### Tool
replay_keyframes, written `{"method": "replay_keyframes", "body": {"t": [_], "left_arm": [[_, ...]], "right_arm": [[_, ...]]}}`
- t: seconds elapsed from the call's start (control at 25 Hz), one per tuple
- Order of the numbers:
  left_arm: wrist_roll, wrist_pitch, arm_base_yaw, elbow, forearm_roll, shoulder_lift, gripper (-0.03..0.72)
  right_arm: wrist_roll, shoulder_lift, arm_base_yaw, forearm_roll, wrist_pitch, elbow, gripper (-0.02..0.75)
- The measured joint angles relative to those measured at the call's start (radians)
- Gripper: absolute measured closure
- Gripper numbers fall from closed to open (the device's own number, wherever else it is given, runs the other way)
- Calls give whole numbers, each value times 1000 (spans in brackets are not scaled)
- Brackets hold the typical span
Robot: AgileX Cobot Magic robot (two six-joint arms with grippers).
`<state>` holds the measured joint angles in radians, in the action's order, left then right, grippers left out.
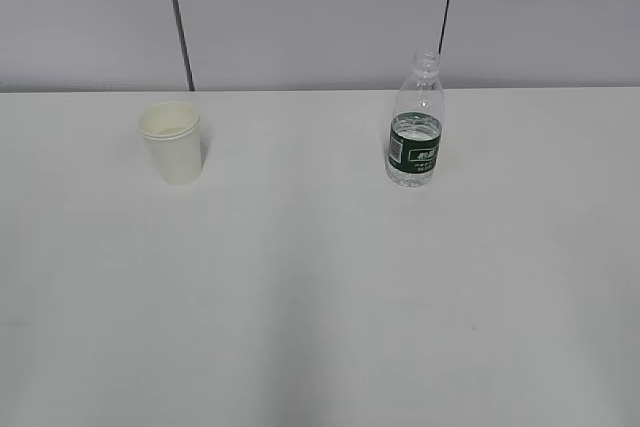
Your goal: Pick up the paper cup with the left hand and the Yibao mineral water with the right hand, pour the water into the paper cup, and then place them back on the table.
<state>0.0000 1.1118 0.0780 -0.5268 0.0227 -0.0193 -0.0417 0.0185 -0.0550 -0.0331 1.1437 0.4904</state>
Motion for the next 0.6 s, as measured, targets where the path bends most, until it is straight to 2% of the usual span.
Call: {"method": "replay_keyframes", "body": {"t": [0.6], "left_arm": [[0, 0, 0, 0, 0, 0, 276]], "right_arm": [[-2, 0, 0, 0, 0, 0, 153]]}}
